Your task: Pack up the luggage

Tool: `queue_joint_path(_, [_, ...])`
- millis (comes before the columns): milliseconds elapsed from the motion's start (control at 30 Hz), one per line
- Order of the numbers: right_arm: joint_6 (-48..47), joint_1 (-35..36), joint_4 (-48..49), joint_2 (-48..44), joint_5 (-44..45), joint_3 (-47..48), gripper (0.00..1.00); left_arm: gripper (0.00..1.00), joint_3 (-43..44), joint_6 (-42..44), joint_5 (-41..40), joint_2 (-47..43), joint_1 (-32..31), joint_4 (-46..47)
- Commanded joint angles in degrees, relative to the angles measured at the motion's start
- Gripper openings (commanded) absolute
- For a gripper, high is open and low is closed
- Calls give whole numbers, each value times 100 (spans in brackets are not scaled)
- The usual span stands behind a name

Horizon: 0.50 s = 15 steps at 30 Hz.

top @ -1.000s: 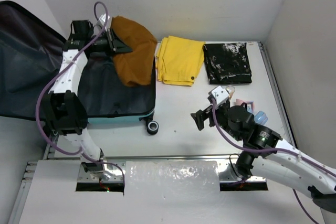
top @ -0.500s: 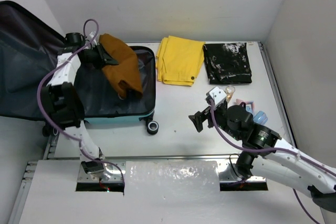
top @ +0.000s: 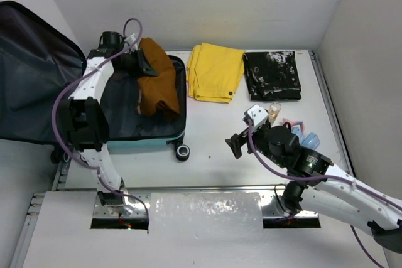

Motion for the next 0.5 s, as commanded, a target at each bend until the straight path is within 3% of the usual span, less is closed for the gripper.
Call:
queue_joint_path(0, [20,-3,318,60,34,-2,99,0,122,-491,950,-1014,-267,841])
queue_joint_path(233, [55,-3,353,175,16,42,99,0,-756,-1486,1794,-1393,-302,2249])
queue_joint_path(467, [29,-3,362,272,-36,77,99,0,-880,-399,1417,-401,224,1013])
